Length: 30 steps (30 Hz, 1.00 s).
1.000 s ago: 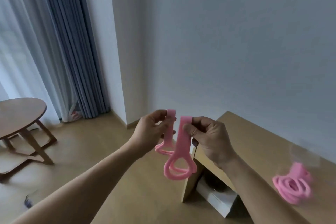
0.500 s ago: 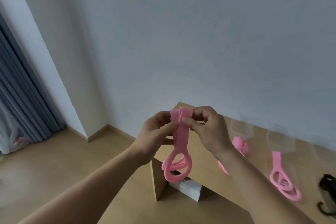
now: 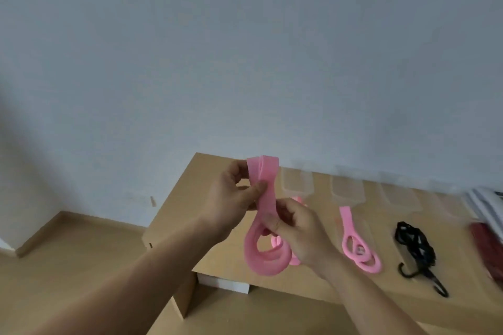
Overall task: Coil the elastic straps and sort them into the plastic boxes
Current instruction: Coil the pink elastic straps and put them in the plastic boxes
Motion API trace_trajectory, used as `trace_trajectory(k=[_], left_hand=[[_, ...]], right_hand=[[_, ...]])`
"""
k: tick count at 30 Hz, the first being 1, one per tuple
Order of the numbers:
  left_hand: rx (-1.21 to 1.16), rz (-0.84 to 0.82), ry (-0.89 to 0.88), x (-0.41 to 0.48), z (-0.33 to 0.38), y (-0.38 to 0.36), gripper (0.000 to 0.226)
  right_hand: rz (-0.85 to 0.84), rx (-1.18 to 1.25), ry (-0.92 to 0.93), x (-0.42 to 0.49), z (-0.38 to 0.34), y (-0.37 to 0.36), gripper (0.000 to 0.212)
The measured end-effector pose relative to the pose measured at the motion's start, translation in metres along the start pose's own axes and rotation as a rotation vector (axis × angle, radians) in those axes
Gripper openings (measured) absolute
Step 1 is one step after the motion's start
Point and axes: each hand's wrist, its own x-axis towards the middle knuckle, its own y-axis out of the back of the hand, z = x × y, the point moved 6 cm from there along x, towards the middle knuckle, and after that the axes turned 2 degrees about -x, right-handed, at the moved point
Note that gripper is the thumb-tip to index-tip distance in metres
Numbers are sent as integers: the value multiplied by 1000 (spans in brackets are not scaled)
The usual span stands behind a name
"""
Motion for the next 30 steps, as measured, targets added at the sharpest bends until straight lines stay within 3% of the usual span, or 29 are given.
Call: trace_trajectory(k=[2,8,12,15,19,23,30], left_hand=[[27,-46,14,28,-9,-13,28],[93,-255,122,75,-55,-70,32],[46,-421,322,79,-92,-116,61],[25,-475,411,82,-122,-154,80],[103,-463,492,96,-169,-199,52],[190,-455,552,109,-214,-237,57],[454,-425,499,150,-250,-278,58]], right_hand=[[115,26,-37,8,7,13,23],[393,25,-180,1,40,60,14],[524,66,-317,-22,73,97,15],[548,72,-383,-33,94,123,14],[590,27,-477,-38,129,162,5],[551,-92,-540,-34,164,201,8],[549,47,-598,-5,211,250,14]])
